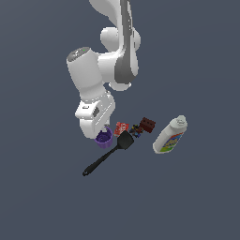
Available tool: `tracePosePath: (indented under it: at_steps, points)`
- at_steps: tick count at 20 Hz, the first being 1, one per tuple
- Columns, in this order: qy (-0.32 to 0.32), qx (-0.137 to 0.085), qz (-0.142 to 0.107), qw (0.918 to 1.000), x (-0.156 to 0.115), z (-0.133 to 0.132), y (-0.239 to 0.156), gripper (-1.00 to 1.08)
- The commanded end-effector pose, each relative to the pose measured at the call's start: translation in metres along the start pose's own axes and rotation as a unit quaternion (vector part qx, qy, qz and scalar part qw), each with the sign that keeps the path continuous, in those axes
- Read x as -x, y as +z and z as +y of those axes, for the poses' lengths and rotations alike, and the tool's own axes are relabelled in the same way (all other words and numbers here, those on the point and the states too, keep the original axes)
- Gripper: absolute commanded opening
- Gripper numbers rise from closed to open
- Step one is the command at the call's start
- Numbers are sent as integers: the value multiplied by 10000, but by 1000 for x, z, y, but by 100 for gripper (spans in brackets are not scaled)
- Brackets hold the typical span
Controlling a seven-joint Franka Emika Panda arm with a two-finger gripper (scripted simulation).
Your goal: Pick up a designated object from a clutter of objects.
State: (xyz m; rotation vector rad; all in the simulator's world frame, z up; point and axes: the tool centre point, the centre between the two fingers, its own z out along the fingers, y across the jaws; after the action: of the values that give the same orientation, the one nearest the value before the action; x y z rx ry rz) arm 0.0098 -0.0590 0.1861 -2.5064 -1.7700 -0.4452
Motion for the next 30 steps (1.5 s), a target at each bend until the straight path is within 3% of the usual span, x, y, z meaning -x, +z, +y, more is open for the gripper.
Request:
tracePosePath:
  at_steps: [1,30]
  points:
    - [-4,3,1,10000,-3,11,-20,-100]
    - [31,18,-18,10000,-24,137,-224,-100]
